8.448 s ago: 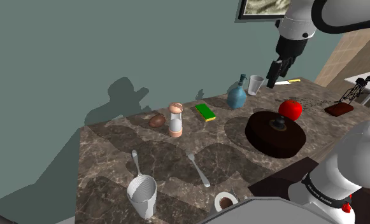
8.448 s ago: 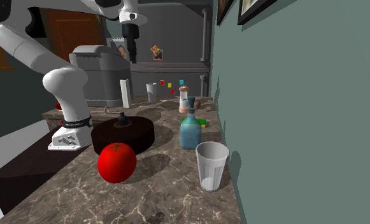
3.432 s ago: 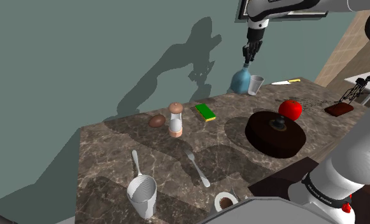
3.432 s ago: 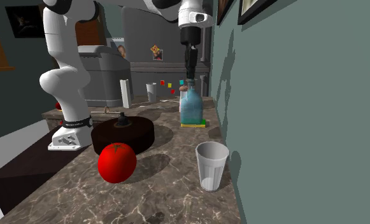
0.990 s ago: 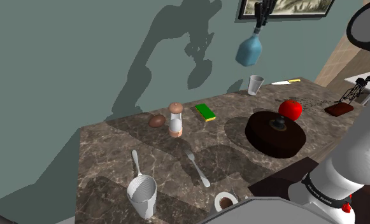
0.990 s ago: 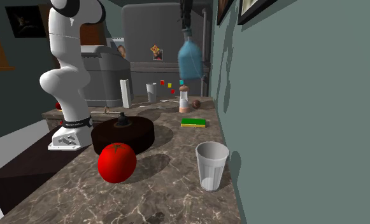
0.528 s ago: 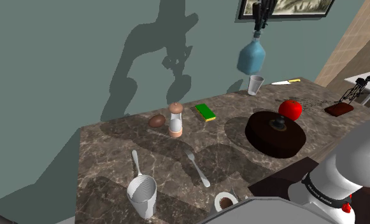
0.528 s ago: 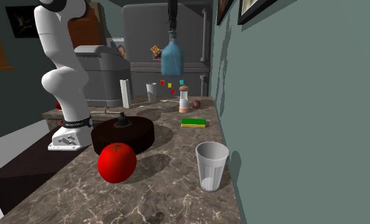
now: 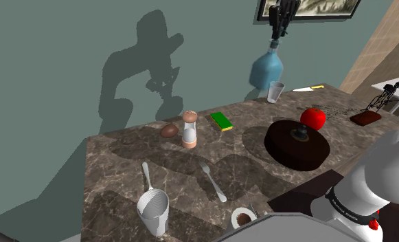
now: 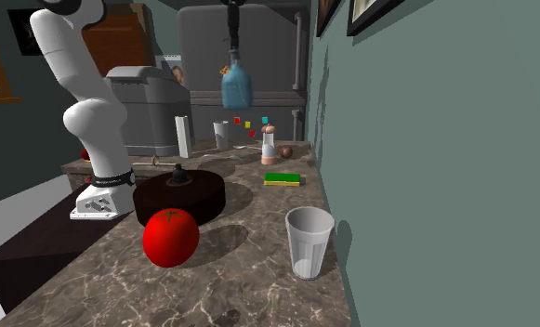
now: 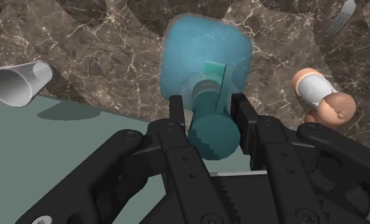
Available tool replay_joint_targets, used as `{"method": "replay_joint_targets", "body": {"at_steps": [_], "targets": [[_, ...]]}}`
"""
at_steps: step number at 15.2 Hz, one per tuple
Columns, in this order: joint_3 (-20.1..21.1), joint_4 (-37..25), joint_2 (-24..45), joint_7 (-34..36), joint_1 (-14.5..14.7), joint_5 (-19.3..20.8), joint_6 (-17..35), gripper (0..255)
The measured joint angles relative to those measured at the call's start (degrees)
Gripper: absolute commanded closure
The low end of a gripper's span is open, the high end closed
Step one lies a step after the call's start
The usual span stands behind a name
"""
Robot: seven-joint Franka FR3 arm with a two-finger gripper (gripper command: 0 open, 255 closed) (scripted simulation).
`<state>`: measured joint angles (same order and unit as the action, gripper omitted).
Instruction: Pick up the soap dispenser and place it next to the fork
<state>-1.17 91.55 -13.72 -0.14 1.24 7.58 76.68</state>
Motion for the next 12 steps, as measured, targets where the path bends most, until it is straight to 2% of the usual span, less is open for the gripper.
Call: {"method": "replay_joint_targets", "body": {"at_steps": [9,12], "targets": [[7.77,6.77,-7.67,11.87,4.07,-3.07,-2.22,255],[10.83,6.25,-7.96,16.24,5.37,-4.47,-3.35,255]]}}
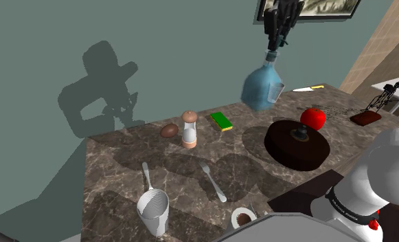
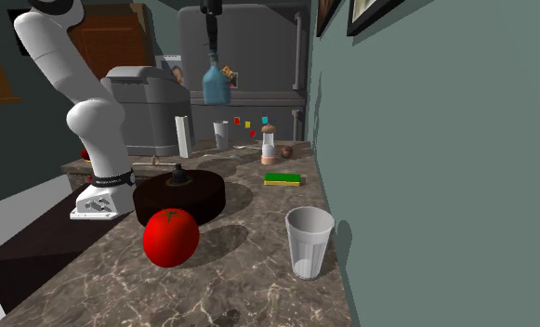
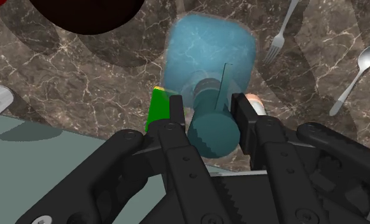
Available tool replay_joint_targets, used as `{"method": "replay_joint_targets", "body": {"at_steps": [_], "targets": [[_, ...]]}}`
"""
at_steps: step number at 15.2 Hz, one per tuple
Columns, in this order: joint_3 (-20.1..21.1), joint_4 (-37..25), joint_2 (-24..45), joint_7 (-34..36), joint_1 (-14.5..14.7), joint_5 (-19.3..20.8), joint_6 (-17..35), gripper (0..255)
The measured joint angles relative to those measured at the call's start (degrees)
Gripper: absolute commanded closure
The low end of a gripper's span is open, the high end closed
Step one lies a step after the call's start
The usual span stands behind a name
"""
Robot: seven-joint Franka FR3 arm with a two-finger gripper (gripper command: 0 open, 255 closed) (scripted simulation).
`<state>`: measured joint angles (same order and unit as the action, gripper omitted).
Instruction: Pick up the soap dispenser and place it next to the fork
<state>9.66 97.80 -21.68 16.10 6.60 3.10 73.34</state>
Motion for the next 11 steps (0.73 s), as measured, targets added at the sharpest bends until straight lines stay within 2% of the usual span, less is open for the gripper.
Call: {"method": "replay_joint_targets", "body": {"at_steps": [11], "targets": [[0.39,12.24,-3.87,1.31,0.59,-0.9,8.27,255]]}}
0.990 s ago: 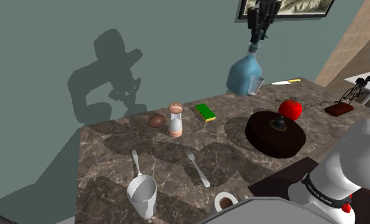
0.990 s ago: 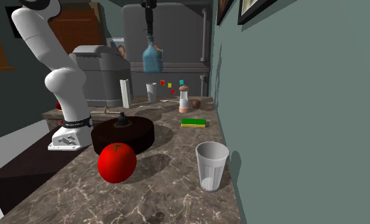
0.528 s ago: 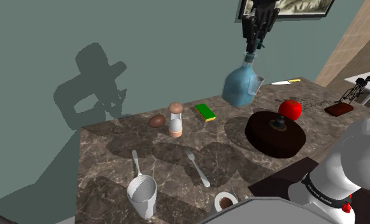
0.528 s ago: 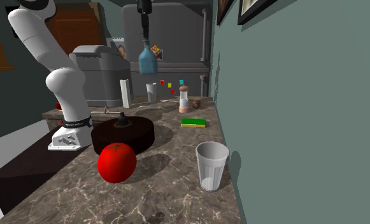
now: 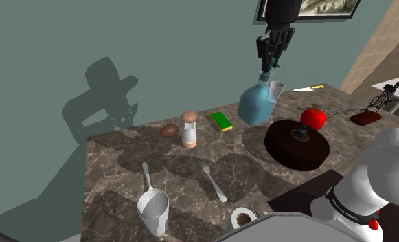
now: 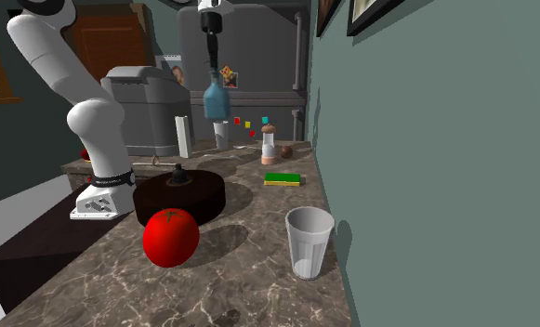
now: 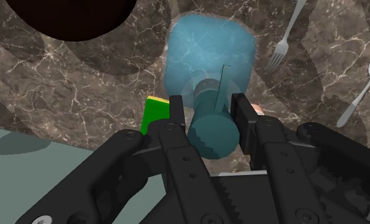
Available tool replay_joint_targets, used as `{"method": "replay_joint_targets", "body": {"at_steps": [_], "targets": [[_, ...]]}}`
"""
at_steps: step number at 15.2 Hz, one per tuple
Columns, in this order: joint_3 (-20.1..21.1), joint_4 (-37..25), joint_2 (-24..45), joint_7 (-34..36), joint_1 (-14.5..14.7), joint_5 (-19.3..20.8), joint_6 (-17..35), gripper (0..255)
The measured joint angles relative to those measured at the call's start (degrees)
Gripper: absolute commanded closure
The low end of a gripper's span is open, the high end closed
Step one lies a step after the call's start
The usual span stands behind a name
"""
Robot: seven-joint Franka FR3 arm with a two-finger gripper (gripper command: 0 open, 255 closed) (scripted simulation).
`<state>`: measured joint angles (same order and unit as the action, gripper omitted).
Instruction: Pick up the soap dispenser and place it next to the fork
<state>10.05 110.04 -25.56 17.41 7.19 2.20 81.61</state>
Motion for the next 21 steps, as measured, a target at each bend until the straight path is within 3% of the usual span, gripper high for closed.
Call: {"method": "replay_joint_targets", "body": {"at_steps": [21], "targets": [[0.34,18.87,-3.02,1.13,0.59,-0.68,15.8,255]]}}
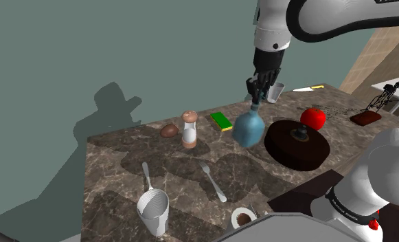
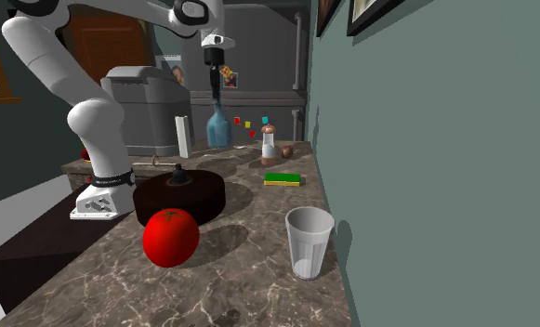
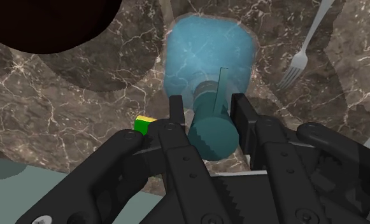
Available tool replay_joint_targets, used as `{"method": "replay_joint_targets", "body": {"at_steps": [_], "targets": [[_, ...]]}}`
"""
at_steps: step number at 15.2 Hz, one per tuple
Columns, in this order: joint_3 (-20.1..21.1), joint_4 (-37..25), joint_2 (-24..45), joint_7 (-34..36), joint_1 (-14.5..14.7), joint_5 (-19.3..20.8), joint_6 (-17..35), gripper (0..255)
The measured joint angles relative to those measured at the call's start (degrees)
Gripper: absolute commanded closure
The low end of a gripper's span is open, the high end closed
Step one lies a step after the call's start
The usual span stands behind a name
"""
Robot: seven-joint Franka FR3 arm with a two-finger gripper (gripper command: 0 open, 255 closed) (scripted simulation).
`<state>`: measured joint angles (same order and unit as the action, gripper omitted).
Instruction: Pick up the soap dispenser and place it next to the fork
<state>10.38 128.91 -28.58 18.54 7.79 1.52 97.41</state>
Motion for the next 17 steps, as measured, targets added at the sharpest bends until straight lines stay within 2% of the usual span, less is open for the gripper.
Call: {"method": "replay_joint_targets", "body": {"at_steps": [17], "targets": [[0.64,12.1,1.39,1.17,0.15,-0.03,13.43,255]]}}
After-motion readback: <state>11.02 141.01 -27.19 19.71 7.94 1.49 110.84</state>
